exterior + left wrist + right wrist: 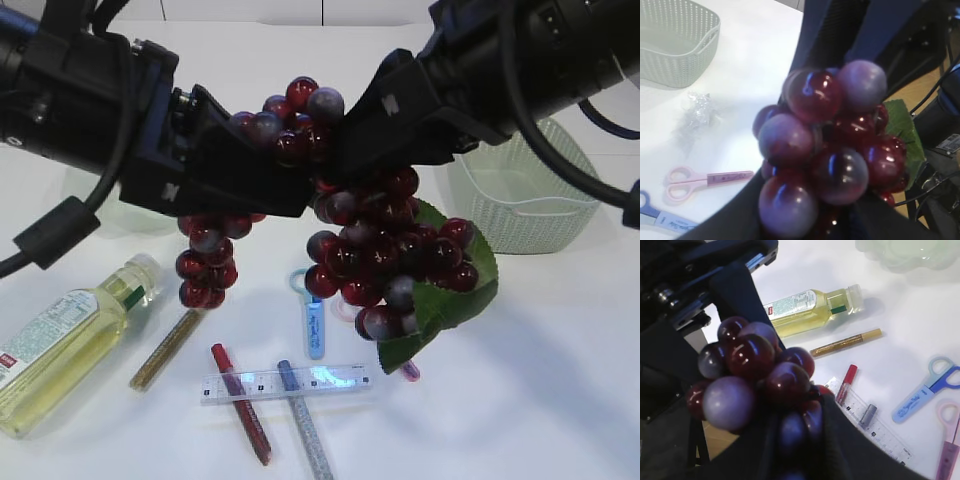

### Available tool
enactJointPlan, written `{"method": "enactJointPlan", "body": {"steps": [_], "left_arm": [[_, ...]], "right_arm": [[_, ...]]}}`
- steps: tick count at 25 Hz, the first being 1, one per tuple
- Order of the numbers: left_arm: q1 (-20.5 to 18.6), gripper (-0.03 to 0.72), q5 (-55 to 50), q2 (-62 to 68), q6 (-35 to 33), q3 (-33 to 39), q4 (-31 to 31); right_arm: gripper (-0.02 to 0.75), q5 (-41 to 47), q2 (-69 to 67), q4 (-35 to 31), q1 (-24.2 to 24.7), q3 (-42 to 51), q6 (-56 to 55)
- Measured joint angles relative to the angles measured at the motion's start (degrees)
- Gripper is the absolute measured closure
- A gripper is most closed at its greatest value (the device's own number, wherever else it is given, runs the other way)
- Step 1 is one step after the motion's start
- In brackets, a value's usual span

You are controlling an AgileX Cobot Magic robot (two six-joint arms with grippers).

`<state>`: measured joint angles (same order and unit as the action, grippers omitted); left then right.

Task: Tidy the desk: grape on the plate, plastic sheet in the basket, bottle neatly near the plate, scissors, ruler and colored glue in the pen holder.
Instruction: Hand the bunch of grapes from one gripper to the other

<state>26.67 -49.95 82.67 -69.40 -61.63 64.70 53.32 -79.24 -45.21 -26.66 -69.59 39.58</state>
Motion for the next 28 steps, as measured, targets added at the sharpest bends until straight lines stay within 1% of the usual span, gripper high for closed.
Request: {"method": "enactJointPlan", "body": {"steps": [3, 5, 6, 11, 14, 17, 24, 28], "left_arm": [[0.0, 0.449, 1.35, 0.0, 0.0, 0.0, 0.0], [0.0, 0.454, 1.99, 0.0, -0.25, 0.0, -0.09], [0.0, 0.456, 2.48, 0.0, -0.41, 0.0, -0.09], [0.0, 0.481, 3.58, 0.0, -2.79, -0.13, 0.13], [0.0, 0.496, 6.62, 0.0, -3.36, -1.13, 0.43], [0.0, 0.509, 9.41, 0.0, -3.98, -1.71, 0.52], [0.0, 0.52, 11.72, 0.0, -4.15, -1.8, 1.56], [0.0, 0.522, 14.18, 0.0, -4.25, -1.95, 1.88]], "right_arm": [[0.547, -0.43, 0.0, 0.11, 0.0, 0.0, 0.0], [0.525, -0.71, 0.0, 0.22, 0.0, 0.0, 0.0], [0.506, -0.83, 0.0, 0.22, 0.0, 0.0, 0.03], [0.361, -1.3, 0.0, 0.84, 0.22, 0.0, 0.03], [0.311, -0.45, 0.0, 0.71, 0.1, 0.0, 0.26], [0.293, 0.42, 0.0, 1.6, 0.1, -0.22, 0.33], [0.234, 2.71, 0.0, 4.31, 0.1, -0.35, 0.38], [0.23, 3.36, 0.0, 8.75, 0.01, -0.35, -0.09]]}}
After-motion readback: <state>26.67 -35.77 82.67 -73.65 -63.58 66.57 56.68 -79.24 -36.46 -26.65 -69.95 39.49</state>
